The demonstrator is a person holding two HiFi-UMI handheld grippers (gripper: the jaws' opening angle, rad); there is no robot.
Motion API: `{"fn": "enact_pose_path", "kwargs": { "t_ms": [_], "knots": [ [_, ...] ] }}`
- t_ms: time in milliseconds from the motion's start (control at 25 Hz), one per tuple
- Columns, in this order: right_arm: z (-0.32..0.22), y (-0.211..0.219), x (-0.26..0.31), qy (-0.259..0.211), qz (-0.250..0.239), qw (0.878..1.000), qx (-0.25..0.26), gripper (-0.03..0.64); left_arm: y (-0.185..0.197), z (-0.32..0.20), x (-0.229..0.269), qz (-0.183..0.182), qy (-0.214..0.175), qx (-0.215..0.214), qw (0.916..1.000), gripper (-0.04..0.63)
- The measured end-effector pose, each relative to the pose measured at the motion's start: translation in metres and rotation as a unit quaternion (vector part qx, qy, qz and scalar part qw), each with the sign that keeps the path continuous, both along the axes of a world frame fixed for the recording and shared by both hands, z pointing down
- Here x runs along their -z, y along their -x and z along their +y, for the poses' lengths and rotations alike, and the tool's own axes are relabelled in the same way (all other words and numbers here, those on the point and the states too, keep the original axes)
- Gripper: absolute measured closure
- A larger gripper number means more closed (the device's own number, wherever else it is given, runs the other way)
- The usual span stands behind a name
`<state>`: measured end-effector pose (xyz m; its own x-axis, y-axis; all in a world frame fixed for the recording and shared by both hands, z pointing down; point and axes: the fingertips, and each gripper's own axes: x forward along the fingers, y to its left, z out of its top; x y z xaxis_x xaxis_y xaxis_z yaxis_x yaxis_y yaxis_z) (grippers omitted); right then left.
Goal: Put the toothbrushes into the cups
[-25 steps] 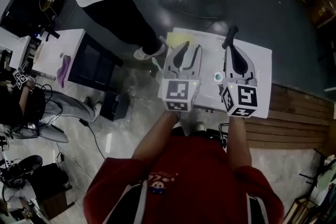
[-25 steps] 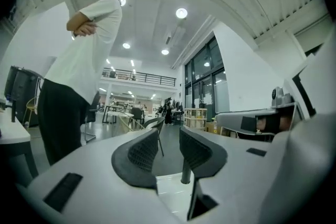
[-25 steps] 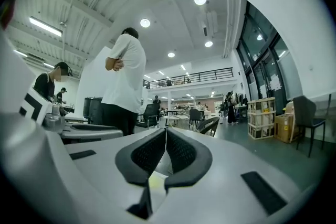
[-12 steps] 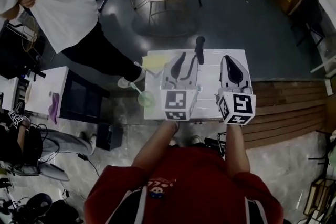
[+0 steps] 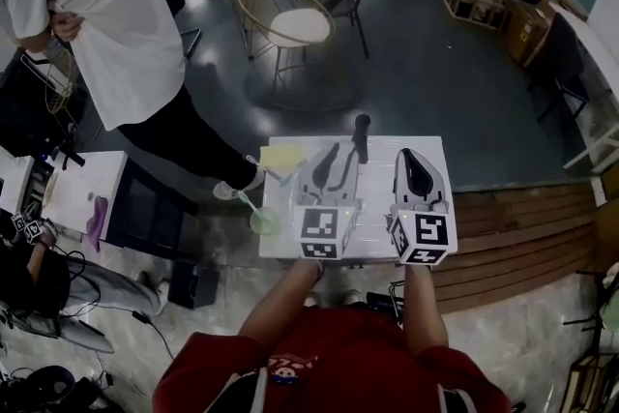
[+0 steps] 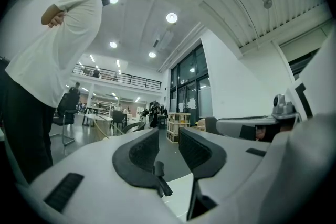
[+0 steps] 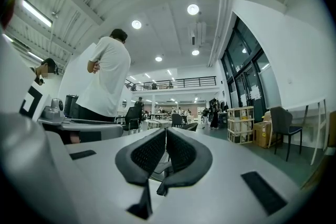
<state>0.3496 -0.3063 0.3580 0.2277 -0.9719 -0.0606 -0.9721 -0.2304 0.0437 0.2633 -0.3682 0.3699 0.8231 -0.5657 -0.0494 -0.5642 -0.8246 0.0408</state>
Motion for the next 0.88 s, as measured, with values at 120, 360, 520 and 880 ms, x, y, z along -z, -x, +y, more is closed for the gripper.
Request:
{"fn": "enact_pose_path", "kwargs": {
  "t_ms": [120,360,520,880],
  "knots": [
    [-0.004,0.003,-0.001,-0.001,0.001,1.0,0.006,0.588,0.001,0.0,0.002,0.004,-0.001,0.004,1.0,0.489],
    [-0.013,0.01,-0.001,0.0,0.002,1.0,0.019,0.588,0.005,-0.001,0.001,0.001,-0.001,0.009,1.0,0.565],
    [-0.019,0.015,-0.002,0.007,0.007,1.0,0.028,0.588,0.006,0.0,-0.001,0.0,0.001,0.008,1.0,0.566],
    [-0.029,0.023,-0.006,0.025,0.013,0.999,0.038,0.588,0.011,-0.008,0.001,0.003,0.006,0.012,0.9999,0.566]
  ]
}}
